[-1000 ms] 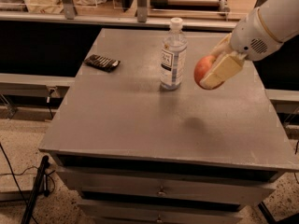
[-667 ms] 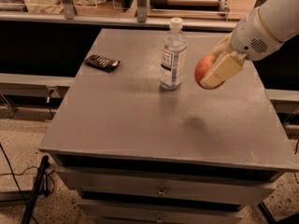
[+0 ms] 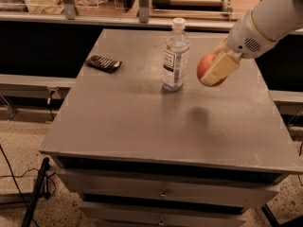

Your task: Move apple near blue plastic bottle

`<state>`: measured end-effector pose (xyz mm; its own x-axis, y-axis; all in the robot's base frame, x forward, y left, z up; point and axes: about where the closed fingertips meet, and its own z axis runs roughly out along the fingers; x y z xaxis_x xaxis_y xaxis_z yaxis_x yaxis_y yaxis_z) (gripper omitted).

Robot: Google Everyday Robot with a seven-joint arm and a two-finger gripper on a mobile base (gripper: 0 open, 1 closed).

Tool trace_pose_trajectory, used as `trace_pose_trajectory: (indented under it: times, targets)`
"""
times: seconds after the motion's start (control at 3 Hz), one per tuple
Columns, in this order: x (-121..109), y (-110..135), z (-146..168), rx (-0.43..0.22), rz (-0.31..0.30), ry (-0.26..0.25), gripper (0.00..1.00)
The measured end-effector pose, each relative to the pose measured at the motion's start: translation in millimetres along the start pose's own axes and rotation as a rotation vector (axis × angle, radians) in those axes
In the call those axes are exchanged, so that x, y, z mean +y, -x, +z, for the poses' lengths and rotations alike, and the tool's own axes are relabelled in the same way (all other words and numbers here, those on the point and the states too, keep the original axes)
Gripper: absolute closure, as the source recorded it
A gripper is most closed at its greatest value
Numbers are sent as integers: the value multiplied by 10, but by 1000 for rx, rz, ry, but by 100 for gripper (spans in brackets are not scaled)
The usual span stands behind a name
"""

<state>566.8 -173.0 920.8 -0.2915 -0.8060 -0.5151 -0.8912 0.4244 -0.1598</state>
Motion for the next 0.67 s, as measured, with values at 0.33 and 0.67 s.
trace_pose_trajectory:
  times: [0.33,0.67]
  targets:
    - [-39,-91,209,-4,28,-1,100]
    - [-72,-140,453,-27,62,-4,100]
